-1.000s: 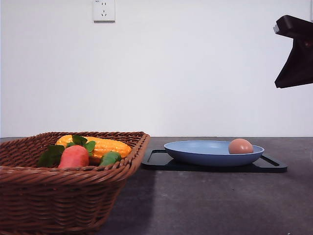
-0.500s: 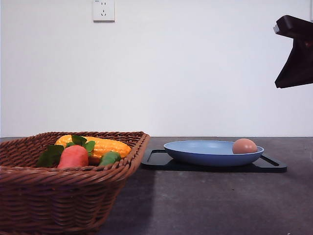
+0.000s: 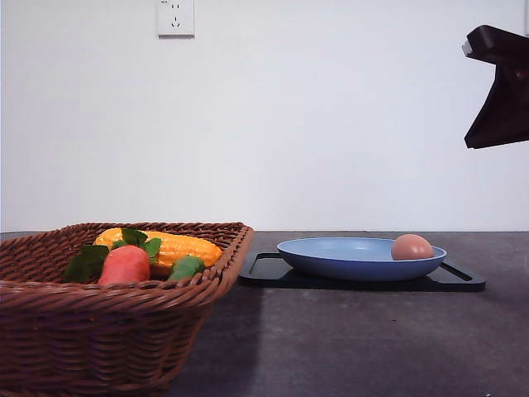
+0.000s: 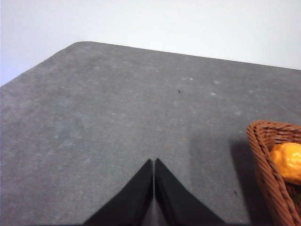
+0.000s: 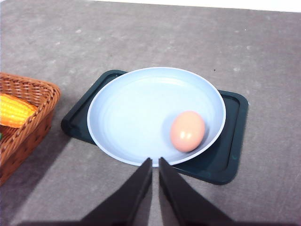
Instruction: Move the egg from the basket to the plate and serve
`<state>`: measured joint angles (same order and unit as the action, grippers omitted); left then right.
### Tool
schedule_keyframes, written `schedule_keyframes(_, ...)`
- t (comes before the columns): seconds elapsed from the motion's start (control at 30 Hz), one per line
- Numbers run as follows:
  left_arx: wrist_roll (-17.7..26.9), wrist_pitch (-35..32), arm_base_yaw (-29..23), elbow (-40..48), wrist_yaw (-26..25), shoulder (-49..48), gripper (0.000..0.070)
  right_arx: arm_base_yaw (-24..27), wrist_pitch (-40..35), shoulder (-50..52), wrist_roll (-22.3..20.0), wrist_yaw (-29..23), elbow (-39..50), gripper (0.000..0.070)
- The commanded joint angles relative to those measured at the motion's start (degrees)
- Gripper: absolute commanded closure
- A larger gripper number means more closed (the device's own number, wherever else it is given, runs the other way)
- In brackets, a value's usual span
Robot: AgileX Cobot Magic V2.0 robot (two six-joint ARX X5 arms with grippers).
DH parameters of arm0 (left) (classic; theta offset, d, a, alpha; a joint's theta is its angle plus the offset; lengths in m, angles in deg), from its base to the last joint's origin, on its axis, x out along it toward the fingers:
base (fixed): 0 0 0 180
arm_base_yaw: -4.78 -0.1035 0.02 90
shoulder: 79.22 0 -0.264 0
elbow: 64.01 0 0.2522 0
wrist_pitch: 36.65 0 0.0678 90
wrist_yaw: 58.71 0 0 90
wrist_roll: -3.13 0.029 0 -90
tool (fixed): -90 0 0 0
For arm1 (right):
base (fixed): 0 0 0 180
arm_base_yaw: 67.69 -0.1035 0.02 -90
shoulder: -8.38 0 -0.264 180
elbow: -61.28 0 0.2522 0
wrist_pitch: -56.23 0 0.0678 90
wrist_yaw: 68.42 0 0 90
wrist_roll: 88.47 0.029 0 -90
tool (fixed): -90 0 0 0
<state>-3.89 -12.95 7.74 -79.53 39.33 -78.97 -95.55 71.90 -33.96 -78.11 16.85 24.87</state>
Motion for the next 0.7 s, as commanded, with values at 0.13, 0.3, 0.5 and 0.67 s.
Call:
schedule_keyframes(0.13,-0.09,0.30,-0.11,1.60,-0.54,-0.09,0.0700,-0.42,-0.63,-0.22,0.52,-0.24,-0.44,0.0700)
schedule_keyframes(0.3,-0.09,0.30,-0.11,1.60,-0.54,-0.09,0.0700,-0.42,-0.63,-0.22,0.52,-0.26,-0.44,0.0700)
schedule_keyframes(0.5,-0.09,0.28,-0.11,1.60,-0.54,-0.09,0.0700,-0.42,-0.63,-0.22,0.53,-0.26,-0.44,0.0700)
schedule_keyframes(0.67,-0.09,0.30,-0.11,1.60,-0.54,-0.09,0.0700,-0.42,-0.63,-0.22,0.52,-0.25,-0.44,0.0700)
